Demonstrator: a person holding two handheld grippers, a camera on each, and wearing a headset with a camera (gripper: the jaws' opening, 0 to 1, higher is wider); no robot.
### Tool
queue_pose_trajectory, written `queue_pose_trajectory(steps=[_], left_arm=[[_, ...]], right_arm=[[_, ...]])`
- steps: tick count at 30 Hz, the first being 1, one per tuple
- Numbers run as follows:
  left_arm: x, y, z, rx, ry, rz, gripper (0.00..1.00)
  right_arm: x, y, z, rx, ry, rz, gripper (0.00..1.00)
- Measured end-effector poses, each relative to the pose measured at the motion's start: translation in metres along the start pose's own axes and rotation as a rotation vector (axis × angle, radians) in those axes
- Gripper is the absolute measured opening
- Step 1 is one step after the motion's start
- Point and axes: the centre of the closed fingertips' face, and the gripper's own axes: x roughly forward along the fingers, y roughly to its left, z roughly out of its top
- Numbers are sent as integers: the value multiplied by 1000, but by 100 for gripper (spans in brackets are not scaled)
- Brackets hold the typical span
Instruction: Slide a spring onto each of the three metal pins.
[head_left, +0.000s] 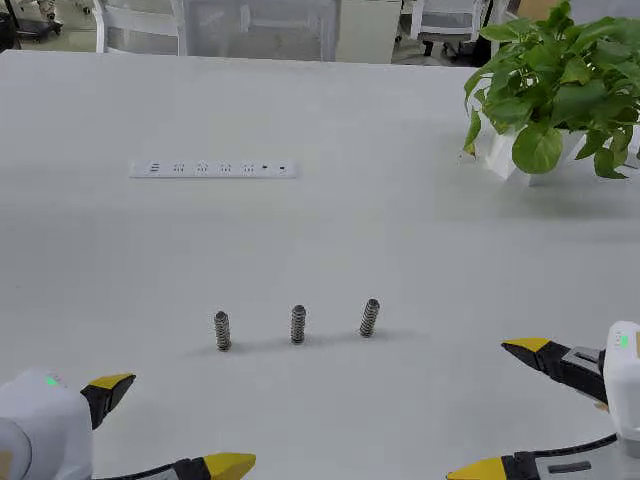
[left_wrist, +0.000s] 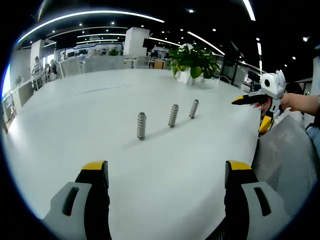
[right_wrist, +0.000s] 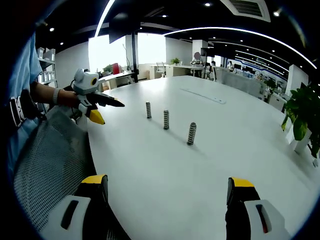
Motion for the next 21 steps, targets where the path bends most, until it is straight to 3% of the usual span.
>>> queue_pose_trajectory(steps=[6,21], left_arm=[[0,-1,-2,-23,-14,18,95],[4,5,-8,-31,14,12,94]], right_arm=[[13,2,6,-13,2,12,99],[17,-13,6,-10,15,0,99]])
